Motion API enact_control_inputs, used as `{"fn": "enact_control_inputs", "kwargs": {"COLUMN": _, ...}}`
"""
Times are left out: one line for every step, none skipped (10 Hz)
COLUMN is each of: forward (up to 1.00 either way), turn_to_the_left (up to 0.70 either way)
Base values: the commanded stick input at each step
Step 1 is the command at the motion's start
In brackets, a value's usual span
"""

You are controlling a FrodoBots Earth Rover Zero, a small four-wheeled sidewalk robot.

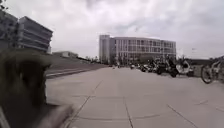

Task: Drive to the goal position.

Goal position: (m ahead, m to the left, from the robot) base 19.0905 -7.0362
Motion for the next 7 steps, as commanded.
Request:
{"fn": "enact_control_inputs", "kwargs": {"forward": 0.70, "turn_to_the_left": 0.09}}
{"fn": "enact_control_inputs", "kwargs": {"forward": 0.70, "turn_to_the_left": 0.14}}
{"fn": "enact_control_inputs", "kwargs": {"forward": 0.70, "turn_to_the_left": 0.09}}
{"fn": "enact_control_inputs", "kwargs": {"forward": 0.70, "turn_to_the_left": 0.01}}
{"fn": "enact_control_inputs", "kwargs": {"forward": 0.70, "turn_to_the_left": 0.03}}
{"fn": "enact_control_inputs", "kwargs": {"forward": 0.70, "turn_to_the_left": 0.13}}
{"fn": "enact_control_inputs", "kwargs": {"forward": 0.70, "turn_to_the_left": 0.05}}
